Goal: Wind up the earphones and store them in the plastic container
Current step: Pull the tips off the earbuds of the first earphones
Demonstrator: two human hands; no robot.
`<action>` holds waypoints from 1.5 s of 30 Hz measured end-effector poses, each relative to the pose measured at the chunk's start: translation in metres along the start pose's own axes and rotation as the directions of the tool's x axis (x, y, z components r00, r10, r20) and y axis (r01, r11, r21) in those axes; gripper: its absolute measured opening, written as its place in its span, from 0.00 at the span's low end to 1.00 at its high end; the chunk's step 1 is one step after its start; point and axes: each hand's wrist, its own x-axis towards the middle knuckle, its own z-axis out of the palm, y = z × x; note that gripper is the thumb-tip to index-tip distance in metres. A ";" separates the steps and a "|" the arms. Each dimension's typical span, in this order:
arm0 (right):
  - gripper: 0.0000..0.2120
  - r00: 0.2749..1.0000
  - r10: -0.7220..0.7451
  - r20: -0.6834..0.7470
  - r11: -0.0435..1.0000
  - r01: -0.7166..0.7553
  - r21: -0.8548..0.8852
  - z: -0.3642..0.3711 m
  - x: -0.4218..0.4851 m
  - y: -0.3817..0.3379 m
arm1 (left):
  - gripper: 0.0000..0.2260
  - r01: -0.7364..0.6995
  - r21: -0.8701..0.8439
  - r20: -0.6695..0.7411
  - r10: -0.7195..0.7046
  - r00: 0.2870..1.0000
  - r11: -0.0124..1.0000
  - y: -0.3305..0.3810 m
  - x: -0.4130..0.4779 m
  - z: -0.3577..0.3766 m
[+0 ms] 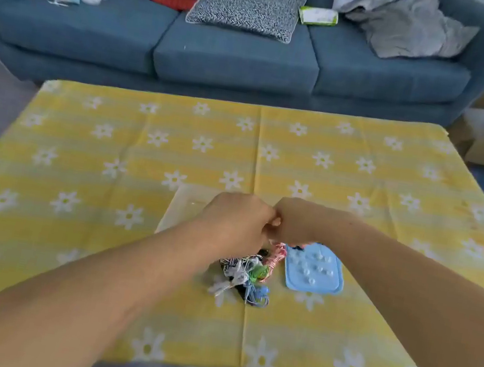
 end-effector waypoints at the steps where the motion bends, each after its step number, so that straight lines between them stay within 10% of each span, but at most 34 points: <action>1: 0.18 1.000 0.000 -0.003 1.000 0.000 0.009 0.016 0.000 0.003 | 0.10 0.009 0.026 0.030 -0.010 1.000 1.000 0.006 -0.009 0.010; 10: 0.18 0.966 0.088 -0.243 0.917 0.017 0.399 0.069 -0.067 0.008 | 0.09 0.085 -0.048 -0.045 -0.088 0.995 0.995 0.029 -0.074 0.034; 17: 0.14 0.944 0.208 -0.254 0.636 0.067 0.769 0.096 -0.071 0.011 | 0.07 0.187 -0.121 -0.004 -0.189 0.982 0.975 0.029 -0.084 0.066; 37: 0.09 0.984 0.080 -0.156 0.932 -0.019 0.362 0.100 0.002 0.011 | 0.10 0.282 -0.078 -0.050 -0.286 0.957 0.956 -0.002 -0.014 0.070; 45: 0.12 0.961 0.133 -0.243 0.665 0.095 0.740 0.095 -0.036 0.025 | 0.08 0.265 -0.162 -0.126 -0.286 0.950 0.951 -0.004 -0.026 0.059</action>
